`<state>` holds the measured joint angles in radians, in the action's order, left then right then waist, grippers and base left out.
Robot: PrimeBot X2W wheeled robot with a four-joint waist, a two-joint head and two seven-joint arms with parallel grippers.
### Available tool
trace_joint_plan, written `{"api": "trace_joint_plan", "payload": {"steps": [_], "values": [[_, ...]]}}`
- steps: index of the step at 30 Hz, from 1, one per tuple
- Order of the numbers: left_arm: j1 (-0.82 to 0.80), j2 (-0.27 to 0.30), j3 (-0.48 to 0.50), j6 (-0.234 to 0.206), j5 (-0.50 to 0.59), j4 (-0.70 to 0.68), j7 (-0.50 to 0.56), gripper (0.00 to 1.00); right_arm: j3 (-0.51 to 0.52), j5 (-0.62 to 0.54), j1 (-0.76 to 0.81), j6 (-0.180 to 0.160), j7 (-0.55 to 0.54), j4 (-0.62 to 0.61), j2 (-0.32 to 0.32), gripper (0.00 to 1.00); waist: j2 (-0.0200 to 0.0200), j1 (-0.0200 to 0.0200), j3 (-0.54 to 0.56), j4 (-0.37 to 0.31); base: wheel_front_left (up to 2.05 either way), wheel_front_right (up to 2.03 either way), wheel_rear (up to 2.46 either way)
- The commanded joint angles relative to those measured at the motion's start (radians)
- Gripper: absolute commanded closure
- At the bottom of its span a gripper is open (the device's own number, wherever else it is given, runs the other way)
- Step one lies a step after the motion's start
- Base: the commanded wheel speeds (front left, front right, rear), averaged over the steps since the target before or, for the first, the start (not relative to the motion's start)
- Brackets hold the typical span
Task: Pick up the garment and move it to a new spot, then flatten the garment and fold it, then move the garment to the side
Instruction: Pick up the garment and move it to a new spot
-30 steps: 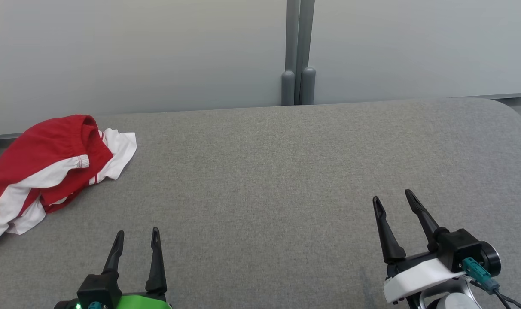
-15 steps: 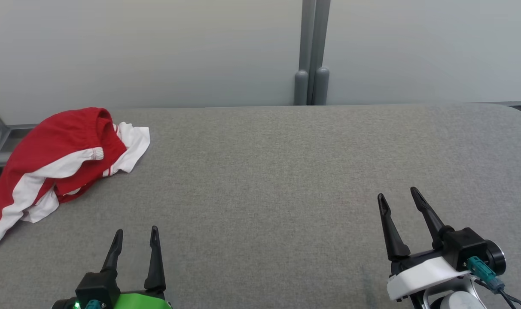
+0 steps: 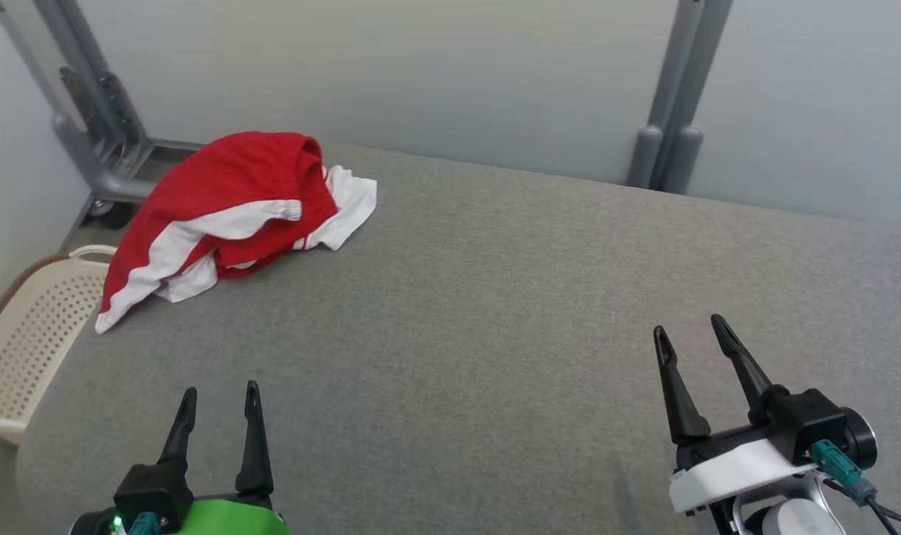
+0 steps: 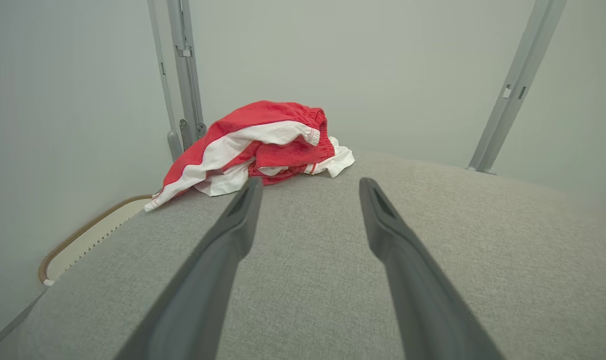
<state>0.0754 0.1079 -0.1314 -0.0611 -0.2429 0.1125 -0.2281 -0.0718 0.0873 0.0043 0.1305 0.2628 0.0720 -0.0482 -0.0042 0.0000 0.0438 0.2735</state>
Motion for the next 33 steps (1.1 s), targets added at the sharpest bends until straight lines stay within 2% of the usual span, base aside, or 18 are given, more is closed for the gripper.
{"api": "trace_joint_plan", "payload": {"steps": [1, 13, 23, 33], "values": [[-0.004, 0.006, 0.004, -0.002, -0.003, -0.003, 0.000, 0.00, -0.001, 0.005, -0.007, 0.000, 0.003, -0.001, -0.004, 0.00, 0.0042, 0.0000, -0.021, 0.118, 0.00, 0.00, 0.00], [0.010, 0.009, 0.007, -0.012, -0.024, -0.011, -0.003, 0.00, -0.016, 0.009, -0.009, 0.000, 0.003, 0.011, -0.004, 0.00, 0.0042, 0.0000, -0.023, 0.208, 0.00, 0.00, 0.00], [-0.004, 0.020, 0.012, -0.026, -0.028, -0.022, 0.006, 0.00, -0.015, -0.008, -0.009, 0.000, 0.003, 0.008, -0.004, 0.00, 0.0042, 0.0000, -0.033, 0.187, 0.00, 0.00, 0.00], [-0.143, 0.076, 0.019, 0.004, -0.030, -0.050, 0.058, 0.00, -0.011, -0.045, -0.042, 0.000, 0.003, -0.009, -0.004, 0.00, 0.0042, 0.0000, -0.112, 0.133, 0.00, 0.00, 0.00]]}}
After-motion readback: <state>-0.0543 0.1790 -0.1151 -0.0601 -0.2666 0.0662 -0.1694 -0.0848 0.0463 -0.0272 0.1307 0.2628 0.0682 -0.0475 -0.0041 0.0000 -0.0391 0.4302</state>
